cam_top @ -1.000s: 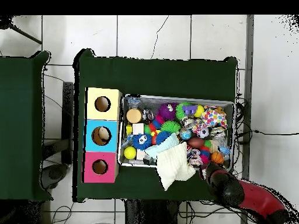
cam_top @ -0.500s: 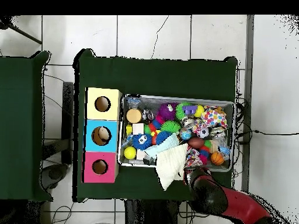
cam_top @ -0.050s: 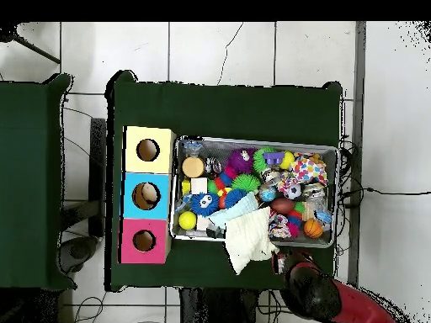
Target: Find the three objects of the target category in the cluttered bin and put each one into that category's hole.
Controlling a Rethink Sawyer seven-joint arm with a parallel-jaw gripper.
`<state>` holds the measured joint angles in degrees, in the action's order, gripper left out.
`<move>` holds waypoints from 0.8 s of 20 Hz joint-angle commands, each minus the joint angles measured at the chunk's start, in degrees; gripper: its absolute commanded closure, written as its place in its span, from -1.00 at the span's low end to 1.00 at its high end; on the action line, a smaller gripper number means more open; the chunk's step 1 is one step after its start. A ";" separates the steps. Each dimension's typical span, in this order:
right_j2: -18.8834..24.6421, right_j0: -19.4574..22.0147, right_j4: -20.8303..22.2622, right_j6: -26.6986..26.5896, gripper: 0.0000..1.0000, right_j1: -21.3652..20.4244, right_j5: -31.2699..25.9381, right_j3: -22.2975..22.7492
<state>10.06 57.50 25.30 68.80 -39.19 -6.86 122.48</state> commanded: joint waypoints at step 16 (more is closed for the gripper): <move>10.32 5.02 -3.06 1.87 -1.00 3.57 -20.91 -15.72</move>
<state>14.87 64.42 24.42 68.80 -37.01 -23.65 115.68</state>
